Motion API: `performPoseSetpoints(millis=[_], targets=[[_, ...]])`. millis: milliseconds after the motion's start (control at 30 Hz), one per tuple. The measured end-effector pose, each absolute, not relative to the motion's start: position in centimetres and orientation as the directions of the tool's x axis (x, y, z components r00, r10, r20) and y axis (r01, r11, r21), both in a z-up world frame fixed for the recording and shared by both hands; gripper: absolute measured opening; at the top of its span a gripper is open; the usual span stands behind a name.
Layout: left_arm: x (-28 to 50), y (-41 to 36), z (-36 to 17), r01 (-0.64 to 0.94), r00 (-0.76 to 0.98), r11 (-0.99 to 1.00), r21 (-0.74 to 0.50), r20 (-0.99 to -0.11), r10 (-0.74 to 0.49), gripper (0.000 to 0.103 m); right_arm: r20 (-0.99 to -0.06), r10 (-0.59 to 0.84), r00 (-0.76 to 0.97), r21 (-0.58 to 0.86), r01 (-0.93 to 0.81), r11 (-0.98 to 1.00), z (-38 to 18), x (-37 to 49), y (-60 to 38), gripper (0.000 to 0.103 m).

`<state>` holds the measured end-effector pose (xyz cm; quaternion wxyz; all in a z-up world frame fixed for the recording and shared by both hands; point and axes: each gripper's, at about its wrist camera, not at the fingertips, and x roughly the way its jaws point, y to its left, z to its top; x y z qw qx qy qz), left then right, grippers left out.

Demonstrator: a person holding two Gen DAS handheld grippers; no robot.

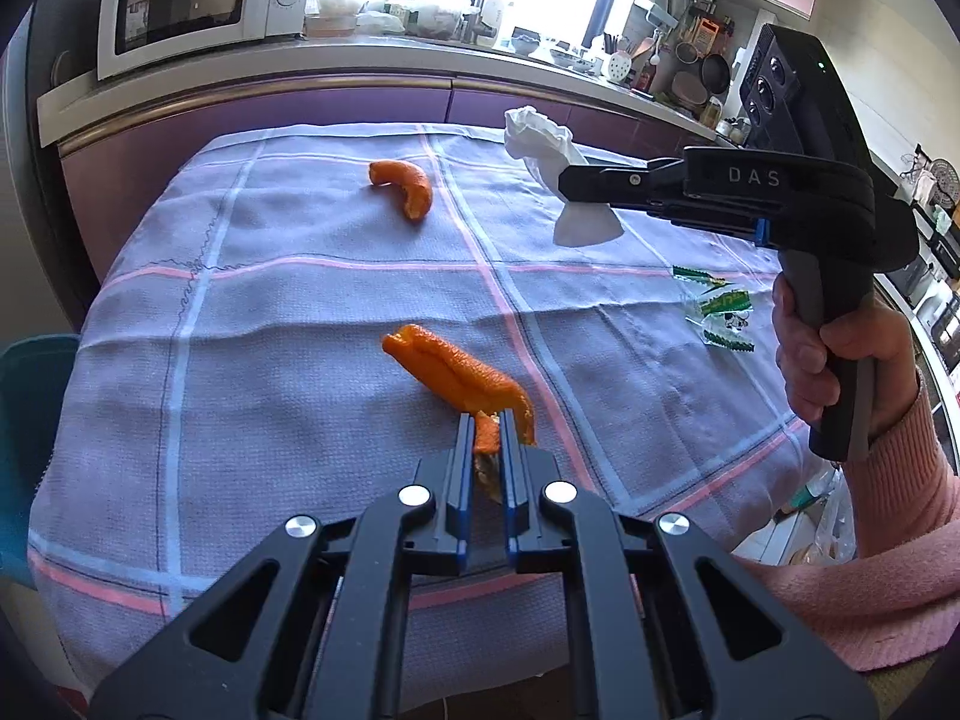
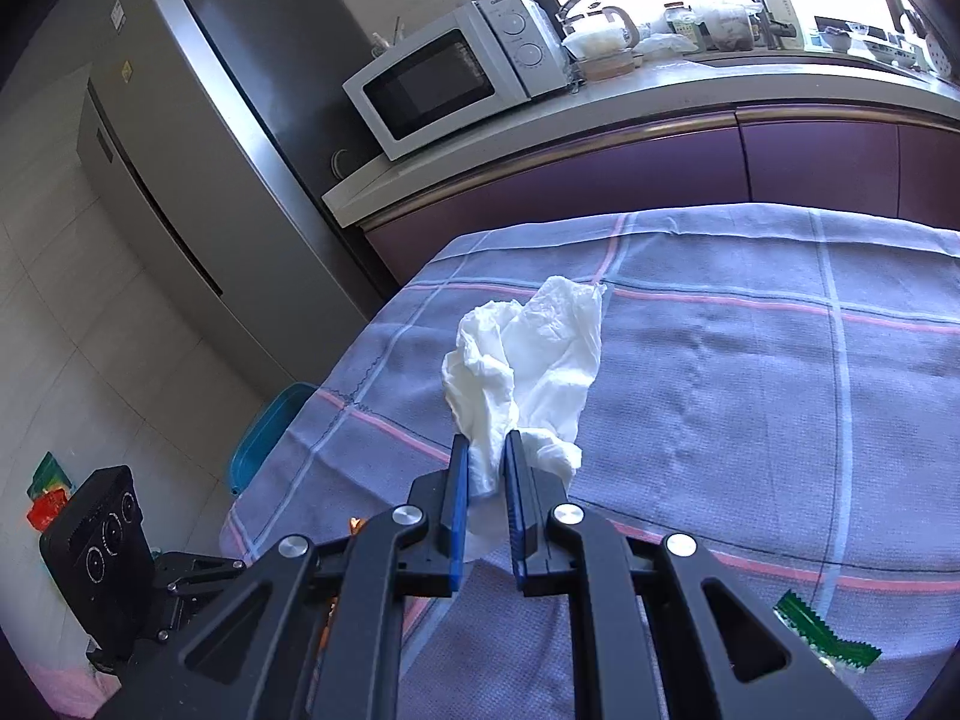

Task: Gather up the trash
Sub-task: 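Lift tissue and orange peel and carry them toward the teal bin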

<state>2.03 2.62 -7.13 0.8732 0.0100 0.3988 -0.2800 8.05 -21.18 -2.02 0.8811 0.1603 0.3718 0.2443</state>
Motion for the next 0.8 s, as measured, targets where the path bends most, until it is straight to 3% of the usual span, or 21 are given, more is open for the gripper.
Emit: performPoseSetpoints(millis=[800], targets=[[1.6,10.4,-4.4,0.33,0.651,0.922,-0.203,-0.658,-0.378,0.008,-0.574,0.655,0.491,0.453,-0.477,0.754,-1.3,8.5,-12.3,0.011]])
